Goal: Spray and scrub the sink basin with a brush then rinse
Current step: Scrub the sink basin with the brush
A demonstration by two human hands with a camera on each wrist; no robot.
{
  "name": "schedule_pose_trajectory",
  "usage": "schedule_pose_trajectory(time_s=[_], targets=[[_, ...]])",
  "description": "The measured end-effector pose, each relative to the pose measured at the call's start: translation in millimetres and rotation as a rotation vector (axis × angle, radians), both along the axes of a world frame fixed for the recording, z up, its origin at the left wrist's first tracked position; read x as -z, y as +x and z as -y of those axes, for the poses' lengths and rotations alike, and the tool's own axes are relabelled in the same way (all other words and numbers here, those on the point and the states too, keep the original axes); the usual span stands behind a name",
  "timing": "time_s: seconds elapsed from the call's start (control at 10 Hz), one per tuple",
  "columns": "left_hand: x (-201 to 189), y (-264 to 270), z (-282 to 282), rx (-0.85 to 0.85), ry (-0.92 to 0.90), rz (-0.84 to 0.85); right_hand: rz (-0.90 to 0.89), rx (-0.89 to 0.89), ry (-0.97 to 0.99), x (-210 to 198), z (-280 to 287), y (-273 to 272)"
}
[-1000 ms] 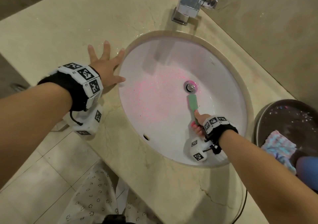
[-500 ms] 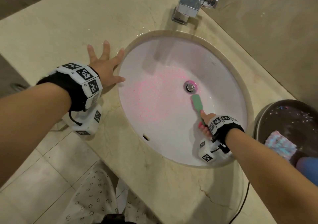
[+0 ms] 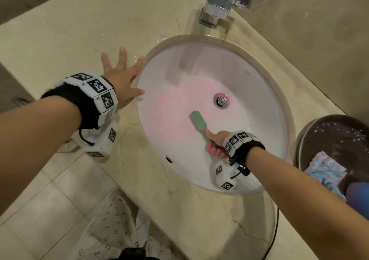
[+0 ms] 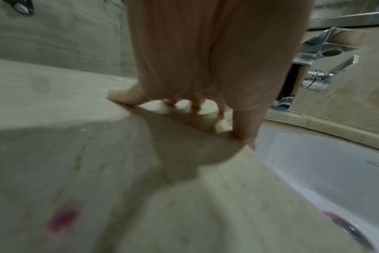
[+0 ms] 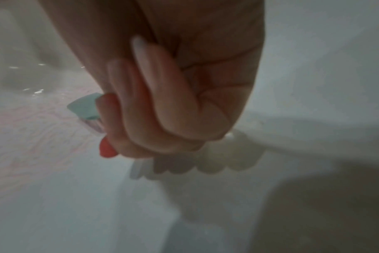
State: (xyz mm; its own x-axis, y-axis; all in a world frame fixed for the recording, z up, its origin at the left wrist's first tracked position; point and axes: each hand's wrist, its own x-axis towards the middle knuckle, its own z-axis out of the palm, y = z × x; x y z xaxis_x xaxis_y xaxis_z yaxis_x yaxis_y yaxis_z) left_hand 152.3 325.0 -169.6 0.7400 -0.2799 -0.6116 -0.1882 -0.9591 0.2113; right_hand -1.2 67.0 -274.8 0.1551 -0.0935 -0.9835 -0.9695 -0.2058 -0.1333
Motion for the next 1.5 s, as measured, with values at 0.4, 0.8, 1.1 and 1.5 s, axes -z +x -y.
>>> schedule_pose_trajectory(time_s=[0.4, 0.8, 1.1, 1.5], targets=[[-1, 0, -1, 0.008, 0.002, -0.006, 0.030, 0.276, -0.246, 10, 67, -2], [-2, -1, 1, 0.008, 0.006, -0.009, 0.040, 0.015, -0.098, 0, 17, 6], [-1, -1, 0, 0.011, 0.008, -0.001, 0.088, 0.118, -0.358, 12, 74, -2], [1, 1, 0, 0.020, 0.023, 0.009, 0.026, 0.095, -0.114, 0, 21, 5]])
